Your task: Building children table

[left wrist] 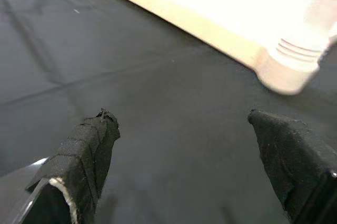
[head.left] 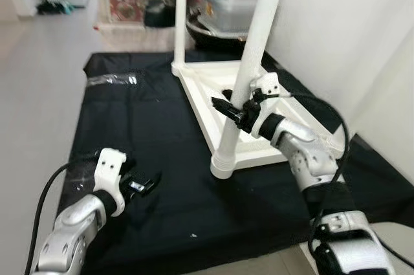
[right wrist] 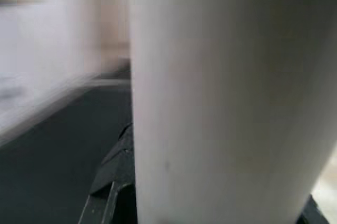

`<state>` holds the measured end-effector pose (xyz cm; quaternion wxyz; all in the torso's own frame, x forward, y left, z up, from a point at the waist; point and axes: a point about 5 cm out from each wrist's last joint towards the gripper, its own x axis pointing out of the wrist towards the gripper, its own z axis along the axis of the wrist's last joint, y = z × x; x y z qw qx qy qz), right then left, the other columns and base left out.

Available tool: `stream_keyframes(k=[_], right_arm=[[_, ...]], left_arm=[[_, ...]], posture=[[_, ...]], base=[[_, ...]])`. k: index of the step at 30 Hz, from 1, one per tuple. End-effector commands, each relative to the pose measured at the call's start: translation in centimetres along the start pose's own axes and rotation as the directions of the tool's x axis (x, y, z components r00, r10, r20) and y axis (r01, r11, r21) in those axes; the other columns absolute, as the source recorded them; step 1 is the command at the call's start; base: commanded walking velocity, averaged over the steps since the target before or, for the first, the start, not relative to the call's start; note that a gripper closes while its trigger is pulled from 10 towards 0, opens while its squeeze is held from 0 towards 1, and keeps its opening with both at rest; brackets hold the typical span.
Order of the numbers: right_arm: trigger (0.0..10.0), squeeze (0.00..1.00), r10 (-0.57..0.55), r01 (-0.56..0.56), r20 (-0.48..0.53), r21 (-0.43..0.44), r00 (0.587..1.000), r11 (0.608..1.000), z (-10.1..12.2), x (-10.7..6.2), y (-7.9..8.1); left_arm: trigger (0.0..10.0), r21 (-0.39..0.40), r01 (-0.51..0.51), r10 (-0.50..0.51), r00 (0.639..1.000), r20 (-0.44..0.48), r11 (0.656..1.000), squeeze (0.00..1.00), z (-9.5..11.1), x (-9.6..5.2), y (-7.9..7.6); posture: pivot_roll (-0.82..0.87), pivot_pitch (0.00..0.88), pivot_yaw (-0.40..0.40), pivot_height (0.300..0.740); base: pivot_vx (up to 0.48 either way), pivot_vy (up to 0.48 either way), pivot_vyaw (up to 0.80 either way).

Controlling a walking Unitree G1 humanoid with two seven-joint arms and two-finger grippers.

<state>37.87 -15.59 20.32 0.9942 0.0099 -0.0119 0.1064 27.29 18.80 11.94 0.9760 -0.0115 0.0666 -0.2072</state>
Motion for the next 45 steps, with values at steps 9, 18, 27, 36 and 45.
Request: stream_keyframes(k=[9, 18, 27, 36, 45], right_arm=[[10.0, 0.00, -0.564, 0.561, -0.076, -0.064, 0.822, 0.825, -3.0, -7.3, -3.9], [10.0, 0.00, -0.316, 0.318, 0.174, 0.018, 0.933, 0.948, 3.9, -3.9, -4.1], [10.0, 0.00, 0.484, -0.478, 0.095, -0.083, 0.870, 0.874, 6.0, -7.6, -3.9], [10.0, 0.00, 0.720, -0.720, -0.028, -0.057, 0.694, 0.692, 1.7, -6.3, 1.5], [10.0, 0.00, 0.712, -0.712, -0.006, -0.039, 0.702, 0.701, 0.8, -4.3, 3.3]], left_arm=[[10.0, 0.004, 0.010, -0.009, 1.000, -0.017, 1.000, 0.00, -0.3, -0.1, -0.1], [10.0, 0.006, 0.018, -0.018, 1.000, -0.013, 1.000, 0.00, -0.1, 0.2, -0.1], [10.0, 0.004, 0.006, -0.006, 1.000, -0.013, 1.000, 0.00, -0.3, 0.0, 0.0], [10.0, 0.006, 0.025, -0.025, 1.000, -0.004, 1.000, 0.00, 0.2, 0.6, -0.2], [10.0, 0.008, 0.030, -0.030, 1.000, -0.005, 1.000, 0.00, 0.2, 0.7, -0.2]], posture=[[0.04, 0.000, -0.095, 0.740], [0.04, 0.000, -0.097, 0.740], [0.04, 0.000, -0.104, 0.740], [0.05, 0.000, -0.095, 0.740], [0.06, 0.000, -0.092, 0.740]], base=[[0.000, 0.000, 0.00], [0.000, 0.000, 0.00], [0.000, 0.000, 0.00], [0.000, 0.000, 0.00], [0.000, 0.000, 0.00]])
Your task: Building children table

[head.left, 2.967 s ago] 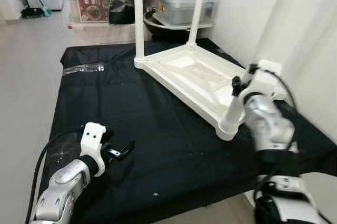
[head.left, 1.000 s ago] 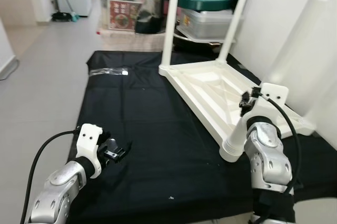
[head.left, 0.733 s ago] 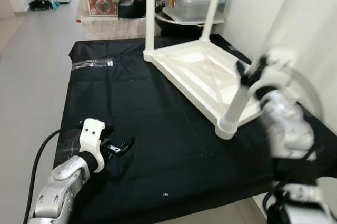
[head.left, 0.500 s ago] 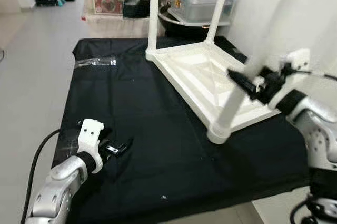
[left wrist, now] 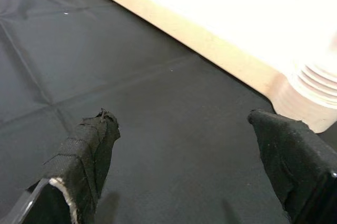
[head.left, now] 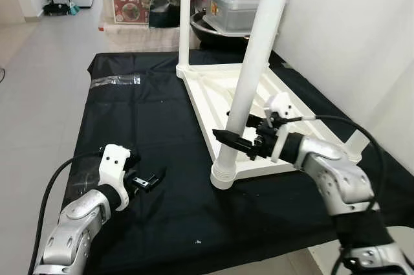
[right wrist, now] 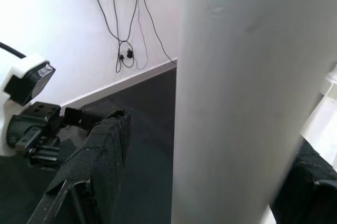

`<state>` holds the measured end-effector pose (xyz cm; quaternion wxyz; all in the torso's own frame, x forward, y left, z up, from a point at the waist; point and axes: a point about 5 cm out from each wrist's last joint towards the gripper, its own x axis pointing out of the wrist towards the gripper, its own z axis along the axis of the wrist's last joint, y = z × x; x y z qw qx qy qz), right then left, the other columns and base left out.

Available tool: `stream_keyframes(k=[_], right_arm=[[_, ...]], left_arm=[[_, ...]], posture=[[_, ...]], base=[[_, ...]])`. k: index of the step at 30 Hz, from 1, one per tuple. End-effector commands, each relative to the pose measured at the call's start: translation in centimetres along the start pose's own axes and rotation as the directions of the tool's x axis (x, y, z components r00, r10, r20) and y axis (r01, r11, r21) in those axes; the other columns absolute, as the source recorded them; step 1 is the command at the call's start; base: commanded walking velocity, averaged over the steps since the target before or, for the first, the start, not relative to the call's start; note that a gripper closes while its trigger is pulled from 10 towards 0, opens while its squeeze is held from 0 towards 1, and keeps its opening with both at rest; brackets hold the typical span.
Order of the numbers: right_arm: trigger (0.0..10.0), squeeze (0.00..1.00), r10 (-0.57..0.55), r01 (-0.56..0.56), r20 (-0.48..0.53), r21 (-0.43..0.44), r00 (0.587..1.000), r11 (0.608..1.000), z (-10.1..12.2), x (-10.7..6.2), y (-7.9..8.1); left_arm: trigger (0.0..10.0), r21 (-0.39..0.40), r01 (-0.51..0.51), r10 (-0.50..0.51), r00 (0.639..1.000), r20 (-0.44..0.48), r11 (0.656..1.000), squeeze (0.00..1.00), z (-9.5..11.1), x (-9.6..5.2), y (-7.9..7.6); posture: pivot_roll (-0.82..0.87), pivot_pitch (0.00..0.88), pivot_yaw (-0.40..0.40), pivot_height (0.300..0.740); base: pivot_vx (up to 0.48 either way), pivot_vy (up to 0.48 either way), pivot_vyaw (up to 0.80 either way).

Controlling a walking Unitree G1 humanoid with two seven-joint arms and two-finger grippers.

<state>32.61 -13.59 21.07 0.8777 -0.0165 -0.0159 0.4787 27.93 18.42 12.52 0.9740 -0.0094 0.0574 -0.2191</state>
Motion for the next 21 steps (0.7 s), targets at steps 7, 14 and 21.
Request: stream_keyframes(k=[7, 14, 21], right_arm=[[4.4, 0.00, -0.165, 0.164, 0.043, 0.021, 0.985, 0.986, -0.1, 2.0, -1.2], [0.0, 0.00, -0.750, 0.756, -0.099, 0.049, 0.653, 0.652, -2.5, -0.2, -4.3], [10.0, 0.00, -0.956, 0.969, -0.160, 0.003, 0.245, 0.248, -3.5, -3.9, -0.3]], left_arm=[[10.0, -0.014, 0.010, -0.011, 1.000, -0.020, 1.000, 0.00, -0.8, 0.2, -0.5], [10.0, -0.020, 0.017, -0.018, 0.999, -0.029, 1.000, 0.00, -1.1, 0.2, -0.5], [10.0, -0.021, 0.032, -0.033, 0.999, -0.040, 0.999, 0.00, -1.3, 0.3, -0.7]], posture=[[0.03, 0.000, -0.092, 0.740], [-0.01, 0.000, -0.071, 0.740], [-0.03, 0.000, -0.051, 0.740]], base=[[0.000, 0.000, 0.00], [0.000, 0.000, 0.00], [0.000, 0.000, 0.00]])
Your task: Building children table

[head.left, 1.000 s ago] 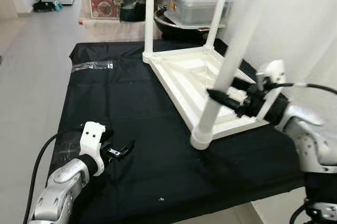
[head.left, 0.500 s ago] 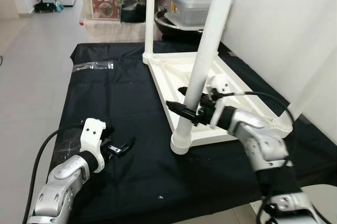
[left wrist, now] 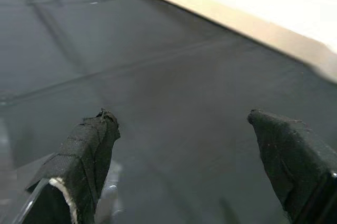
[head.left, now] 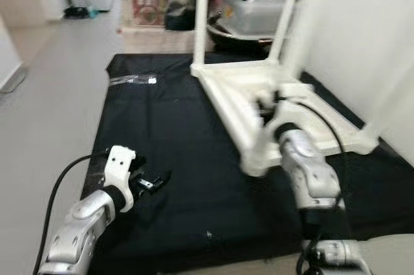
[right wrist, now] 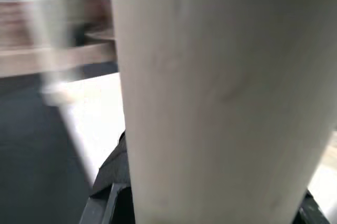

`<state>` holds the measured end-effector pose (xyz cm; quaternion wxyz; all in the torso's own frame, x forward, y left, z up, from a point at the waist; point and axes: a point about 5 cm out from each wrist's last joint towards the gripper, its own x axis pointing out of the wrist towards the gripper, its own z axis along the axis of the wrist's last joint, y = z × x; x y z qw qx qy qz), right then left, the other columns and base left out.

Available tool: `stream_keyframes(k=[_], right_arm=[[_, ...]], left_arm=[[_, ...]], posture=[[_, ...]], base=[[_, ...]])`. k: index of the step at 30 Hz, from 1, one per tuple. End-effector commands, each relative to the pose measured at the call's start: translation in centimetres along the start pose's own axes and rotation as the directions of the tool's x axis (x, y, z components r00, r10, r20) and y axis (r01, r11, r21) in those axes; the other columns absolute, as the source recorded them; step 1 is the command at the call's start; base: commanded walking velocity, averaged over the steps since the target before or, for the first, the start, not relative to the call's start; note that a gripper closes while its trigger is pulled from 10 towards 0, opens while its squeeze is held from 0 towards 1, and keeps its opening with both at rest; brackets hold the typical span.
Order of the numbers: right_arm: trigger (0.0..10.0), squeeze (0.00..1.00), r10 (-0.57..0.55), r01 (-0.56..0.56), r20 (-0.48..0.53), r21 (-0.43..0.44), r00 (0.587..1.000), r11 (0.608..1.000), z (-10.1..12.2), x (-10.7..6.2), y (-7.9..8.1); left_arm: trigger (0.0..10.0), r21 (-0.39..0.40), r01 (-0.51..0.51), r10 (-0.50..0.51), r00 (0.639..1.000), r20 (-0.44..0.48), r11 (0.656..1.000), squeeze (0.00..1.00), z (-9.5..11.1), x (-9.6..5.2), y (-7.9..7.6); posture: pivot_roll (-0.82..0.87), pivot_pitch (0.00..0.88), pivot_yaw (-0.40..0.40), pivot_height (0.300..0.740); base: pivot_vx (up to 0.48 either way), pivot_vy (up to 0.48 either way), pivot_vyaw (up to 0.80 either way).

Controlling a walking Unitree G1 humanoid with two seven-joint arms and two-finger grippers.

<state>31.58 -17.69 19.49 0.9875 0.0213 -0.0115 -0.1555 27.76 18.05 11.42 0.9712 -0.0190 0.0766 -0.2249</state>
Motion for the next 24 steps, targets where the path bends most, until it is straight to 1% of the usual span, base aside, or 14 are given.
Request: stream_keyframes(k=[1, 3, 4, 5, 6, 11, 12, 13, 14, 16, 17, 20, 23, 24], right_arm=[[10.0, 0.00, -0.014, 0.009, -0.130, -0.042, 0.991, 0.999, -2.0, -0.8, 0.2], [10.0, 0.00, 0.191, -0.190, -0.091, 0.016, 0.977, 0.982, -0.9, -1.6, 3.2], [10.0, 0.00, 0.191, -0.190, -0.091, 0.016, 0.977, 0.982, -0.9, -1.6, 3.2], [10.0, 0.83, 0.216, -0.215, -0.046, 0.033, 0.975, 0.976, -0.4, -1.4, 3.5], [10.0, 1.00, 0.222, -0.222, -0.014, 0.045, 0.975, 0.974, -0.1, -1.3, 3.5], [10.0, 1.00, 0.303, -0.307, 0.056, 0.097, 0.951, 0.947, 1.9, 0.3, 3.5], [10.0, 0.00, 0.387, -0.396, 0.093, 0.116, 0.917, 0.911, 3.3, 1.0, 3.5], [10.0, 0.00, 0.492, -0.507, 0.136, 0.129, 0.860, 0.852, 4.8, 1.7, 3.1], [10.0, 0.00, 0.492, -0.507, 0.136, 0.129, 0.860, 0.852, 4.8, 1.7, 3.1], [10.0, 0.00, 0.617, -0.643, 0.206, 0.097, 0.760, 0.760, 6.8, 2.3, 2.1], [10.0, 0.00, 0.617, -0.643, 0.206, 0.097, 0.760, 0.760, 6.8, 2.3, 2.1], [10.0, 0.00, 0.806, -0.812, 0.153, -0.037, 0.572, 0.583, 6.8, 2.4, 1.8], [10.0, 0.00, 0.842, -0.842, 0.114, -0.069, 0.527, 0.535, 6.3, 2.4, 2.2], [10.0, 0.00, 0.876, -0.873, 0.084, -0.082, 0.475, 0.481, 5.6, 2.3, 2.8]], left_arm=[[10.0, 0.006, 0.019, -0.019, 1.000, -0.007, 1.000, 0.00, -0.2, 0.2, -0.3], [10.0, 0.010, 0.026, -0.026, 1.000, -0.008, 1.000, 0.00, -0.2, 0.4, -0.4], [10.0, 0.010, 0.026, -0.026, 1.000, -0.008, 1.000, 0.00, -0.2, 0.4, -0.4], [10.0, 0.012, 0.024, -0.024, 1.000, -0.005, 1.000, 0.00, 0.0, 0.4, -0.3], [10.0, 0.013, 0.023, -0.023, 1.000, -0.003, 1.000, 0.00, 0.1, 0.4, -0.2], [10.0, 0.017, 0.018, -0.018, 1.000, 0.003, 1.000, 0.00, 0.3, 0.4, 0.1], [10.0, 0.019, 0.016, -0.016, 1.000, 0.003, 1.000, 0.00, 0.3, 0.3, 0.2], [10.0, 0.021, 0.016, -0.016, 1.000, 0.002, 1.000, 0.00, 0.3, 0.3, 0.3], [10.0, 0.021, 0.016, -0.016, 1.000, 0.002, 1.000, 0.00, 0.3, 0.3, 0.3], [10.0, 0.023, 0.019, -0.019, 1.000, 0.002, 1.000, 0.00, 0.3, 0.3, 0.2], [10.0, 0.023, 0.019, -0.019, 1.000, 0.002, 1.000, 0.00, 0.3, 0.3, 0.2], [10.0, 0.024, 0.014, -0.014, 1.000, 0.013, 1.000, 0.00, 0.4, 0.4, 0.2], [10.0, 0.024, 0.013, -0.013, 1.000, 0.014, 1.000, 0.00, 0.4, 0.5, 0.2], [10.0, 0.023, 0.014, -0.014, 1.000, 0.015, 1.000, 0.00, 0.4, 0.4, 0.1]], posture=[[-0.03, 0.000, -0.051, 0.740], [-0.03, 0.000, -0.052, 0.740], [-0.03, 0.000, -0.052, 0.740], [-0.02, 0.000, -0.052, 0.740], [-0.02, 0.000, -0.052, 0.740], [-0.01, 0.000, -0.060, 0.740], [0.00, 0.000, -0.059, 0.740], [0.01, 0.000, -0.060, 0.740], [0.01, 0.000, -0.060, 0.740], [0.02, 0.000, -0.071, 0.740], [0.02, 0.000, -0.071, 0.740], [0.04, 0.000, -0.083, 0.740], [0.05, 0.000, -0.085, 0.740], [0.05, 0.000, -0.091, 0.740]], base=[[0.000, 0.000, 0.00], [0.000, 0.000, 0.00], [0.000, 0.000, 0.00], [0.000, 0.000, 0.00], [0.000, 0.000, 0.00], [0.000, 0.000, 0.00], [0.000, 0.000, 0.00], [0.000, 0.000, 0.00], [0.000, 0.000, 0.00], [0.000, 0.000, 0.00], [0.000, 0.000, 0.00], [0.000, 0.000, 0.00], [0.000, 0.000, 0.00], [0.000, 0.000, 0.00]])
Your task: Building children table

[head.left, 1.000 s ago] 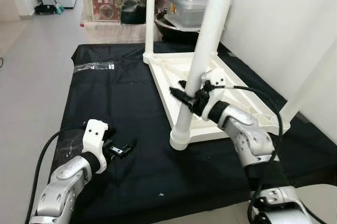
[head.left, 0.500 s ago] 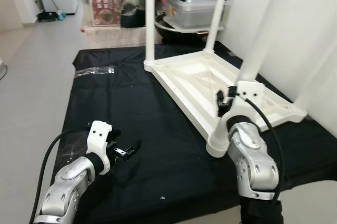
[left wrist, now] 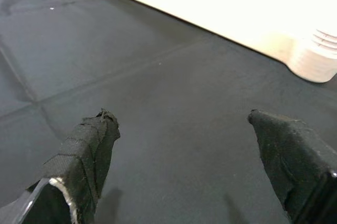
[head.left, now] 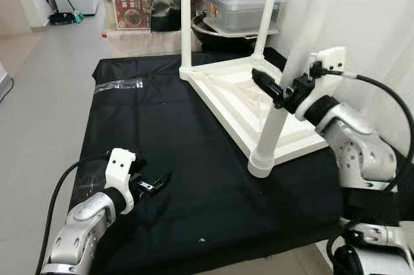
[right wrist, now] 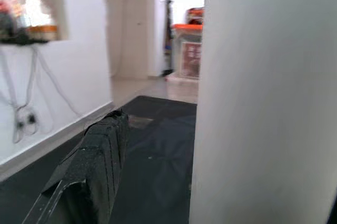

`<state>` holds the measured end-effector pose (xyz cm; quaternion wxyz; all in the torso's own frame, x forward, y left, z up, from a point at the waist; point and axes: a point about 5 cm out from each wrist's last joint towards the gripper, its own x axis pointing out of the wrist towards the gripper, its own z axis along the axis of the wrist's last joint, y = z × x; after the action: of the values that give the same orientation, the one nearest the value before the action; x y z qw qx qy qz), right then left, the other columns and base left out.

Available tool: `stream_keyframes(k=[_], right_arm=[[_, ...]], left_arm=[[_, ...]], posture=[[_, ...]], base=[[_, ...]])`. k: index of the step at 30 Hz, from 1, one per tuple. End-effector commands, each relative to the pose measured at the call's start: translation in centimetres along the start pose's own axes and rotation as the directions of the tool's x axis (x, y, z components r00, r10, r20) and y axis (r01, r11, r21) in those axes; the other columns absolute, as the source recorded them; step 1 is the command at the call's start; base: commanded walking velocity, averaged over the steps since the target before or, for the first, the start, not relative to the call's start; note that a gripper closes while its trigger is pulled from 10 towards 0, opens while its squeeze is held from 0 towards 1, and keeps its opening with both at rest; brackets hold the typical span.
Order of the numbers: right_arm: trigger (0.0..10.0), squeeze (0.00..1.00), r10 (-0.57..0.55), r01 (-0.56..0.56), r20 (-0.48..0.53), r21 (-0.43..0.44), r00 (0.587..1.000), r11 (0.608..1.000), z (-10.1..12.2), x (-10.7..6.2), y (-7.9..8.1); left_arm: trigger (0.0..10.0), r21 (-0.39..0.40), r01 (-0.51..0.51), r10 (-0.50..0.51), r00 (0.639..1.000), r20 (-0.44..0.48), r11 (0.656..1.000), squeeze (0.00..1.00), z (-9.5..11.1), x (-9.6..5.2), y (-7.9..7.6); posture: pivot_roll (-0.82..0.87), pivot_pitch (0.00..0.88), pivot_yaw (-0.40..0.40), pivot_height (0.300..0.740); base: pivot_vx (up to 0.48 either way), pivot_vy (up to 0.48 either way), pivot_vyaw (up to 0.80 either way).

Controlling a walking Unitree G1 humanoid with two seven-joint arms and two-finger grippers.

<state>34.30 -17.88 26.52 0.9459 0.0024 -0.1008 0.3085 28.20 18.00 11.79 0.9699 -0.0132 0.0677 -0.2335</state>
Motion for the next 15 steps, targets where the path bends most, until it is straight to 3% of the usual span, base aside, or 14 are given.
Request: stream_keyframes(k=[1, 3, 5, 7, 8, 10, 11, 12, 14, 15], right_arm=[[10.0, 0.00, 0.127, -0.127, -0.053, 0.007, 0.991, 0.992, -1.4, 1.0, 1.6], [10.0, 0.00, 0.233, -0.233, -0.093, 0.012, 0.968, 0.972, -2.7, 1.6, 2.5], [10.0, 0.00, 0.233, -0.233, -0.093, 0.012, 0.968, 0.972, -2.7, 1.6, 2.5], [10.0, 0.00, 0.441, -0.440, -0.123, 0.032, 0.889, 0.897, -3.8, 1.5, 4.9], [10.0, 0.00, 0.441, -0.440, -0.123, 0.032, 0.889, 0.897, -3.8, 1.5, 4.9], [10.0, 0.00, 0.526, -0.525, -0.127, 0.048, 0.841, 0.850, -4.3, 1.6, 6.2], [9.0, 0.00, 0.529, -0.527, -0.126, 0.051, 0.839, 0.848, -4.4, 1.9, 6.5], [5.1, 0.00, 0.521, -0.520, -0.129, 0.045, 0.844, 0.853, -4.7, 2.2, 6.6], [5.1, 0.00, 0.516, -0.516, -0.132, 0.039, 0.846, 0.856, -4.9, 2.5, 6.7], [0.0, 0.00, 0.457, -0.458, -0.167, 0.032, 0.874, 0.888, -5.5, 3.0, 6.4]], left_arm=[[10.0, 0.007, -0.003, 0.003, 1.000, 0.001, 1.000, 0.00, 0.0, 0.1, 0.0], [10.0, 0.008, -0.002, 0.002, 1.000, 0.002, 1.000, 0.00, 0.0, 0.1, -0.1], [10.0, 0.008, -0.002, 0.002, 1.000, 0.002, 1.000, 0.00, 0.0, 0.1, -0.1], [10.0, 0.010, -0.004, 0.004, 1.000, 0.004, 1.000, 0.00, 0.1, -0.2, 0.0], [10.0, 0.010, -0.004, 0.004, 1.000, 0.004, 1.000, 0.00, 0.1, -0.2, 0.0], [10.0, 0.012, -0.004, 0.004, 1.000, 0.003, 1.000, 0.00, 0.1, -0.4, 0.2], [10.0, 0.012, -0.004, 0.004, 1.000, 0.001, 1.000, 0.00, 0.0, -0.5, 0.1], [10.0, 0.012, -0.002, 0.002, 1.000, 0.001, 1.000, 0.00, 0.0, -0.4, 0.1], [10.0, 0.012, -0.001, 0.001, 1.000, 0.001, 1.000, 0.00, 0.0, -0.3, 0.0], [10.0, 0.012, 0.001, -0.001, 1.000, 0.002, 1.000, 0.00, 0.1, -0.3, -0.1]], posture=[[0.05, 0.000, -0.091, 0.740], [0.07, 0.000, -0.101, 0.740], [0.07, 0.000, -0.101, 0.740], [0.09, 0.000, -0.111, 0.740], [0.09, 0.000, -0.111, 0.740], [0.08, 0.000, -0.109, 0.740], [0.08, 0.000, -0.107, 0.740], [0.08, 0.000, -0.105, 0.740], [0.08, 0.000, -0.105, 0.740], [0.08, 0.000, -0.105, 0.740]], base=[[0.000, 0.000, 0.00], [0.000, 0.000, 0.00], [0.000, 0.000, 0.00], [0.000, 0.000, 0.00], [0.000, 0.000, 0.00], [0.000, 0.000, 0.00], [0.000, 0.000, 0.00], [0.000, 0.000, 0.00], [0.000, 0.000, 0.00], [0.000, 0.000, 0.00]])
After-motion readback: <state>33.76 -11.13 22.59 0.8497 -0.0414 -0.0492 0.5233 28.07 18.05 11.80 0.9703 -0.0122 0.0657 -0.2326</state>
